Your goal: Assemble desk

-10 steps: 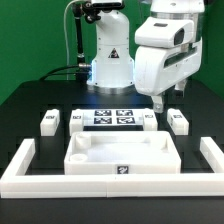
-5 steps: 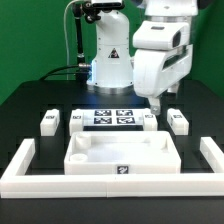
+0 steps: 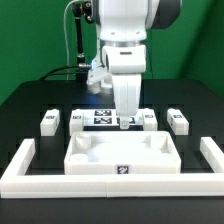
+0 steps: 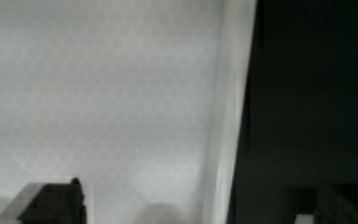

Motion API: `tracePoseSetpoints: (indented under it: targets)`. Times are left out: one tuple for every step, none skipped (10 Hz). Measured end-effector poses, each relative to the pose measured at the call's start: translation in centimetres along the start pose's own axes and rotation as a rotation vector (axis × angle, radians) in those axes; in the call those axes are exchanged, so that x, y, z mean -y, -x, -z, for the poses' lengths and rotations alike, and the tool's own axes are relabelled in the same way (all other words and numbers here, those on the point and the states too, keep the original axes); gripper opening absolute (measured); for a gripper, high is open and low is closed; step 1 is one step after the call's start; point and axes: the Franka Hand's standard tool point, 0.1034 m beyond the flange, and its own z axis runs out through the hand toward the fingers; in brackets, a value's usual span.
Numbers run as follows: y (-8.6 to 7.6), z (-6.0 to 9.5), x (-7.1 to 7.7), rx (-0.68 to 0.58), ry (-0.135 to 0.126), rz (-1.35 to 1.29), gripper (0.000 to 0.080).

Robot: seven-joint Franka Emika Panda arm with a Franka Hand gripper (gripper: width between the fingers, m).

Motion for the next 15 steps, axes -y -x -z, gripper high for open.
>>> tracePoseSetpoints:
  targets:
    - [0.0, -0.9, 0.3, -0.004, -0.010, -0.006, 0.0650]
    - [-0.4, -1.7, 0.6, -0.009, -0.024, -0.020, 0.0650]
    - [-0.9, -2.7, 1.0, -0.014, -0.043, -0.051, 0.0650]
    - [-1.3, -3.6, 1.2, -0.017, -0.058, -0.075, 0.0650]
    - [-1.2, -4.1, 1.3, -0.019, -0.065, -0.080, 0.0650]
    - [-1.1, -4.2, 1.3, -0.020, -0.067, -0.083, 0.0650]
    - [-1.1, -4.2, 1.4, -0.020, -0.067, -0.083, 0.0520]
    - [-1.1, -4.2, 1.4, -0.020, -0.067, -0.083, 0.0520]
    - [-1.1, -4.3, 1.4, -0.020, -0.068, -0.083, 0.0382]
    - [-1.1, -4.3, 1.4, -0.020, -0.068, -0.083, 0.0247]
    - [-1.1, -4.3, 1.4, -0.020, -0.068, -0.084, 0.0075]
    - [-1.0, -4.2, 1.3, -0.019, -0.063, -0.085, 0.0075]
    - [-1.0, -4.2, 1.2, -0.019, -0.059, -0.085, 0.0063]
    - [-1.0, -4.1, 1.1, -0.019, -0.057, -0.085, 0.0063]
    - [-1.0, -4.1, 1.1, -0.019, -0.055, -0.085, 0.0063]
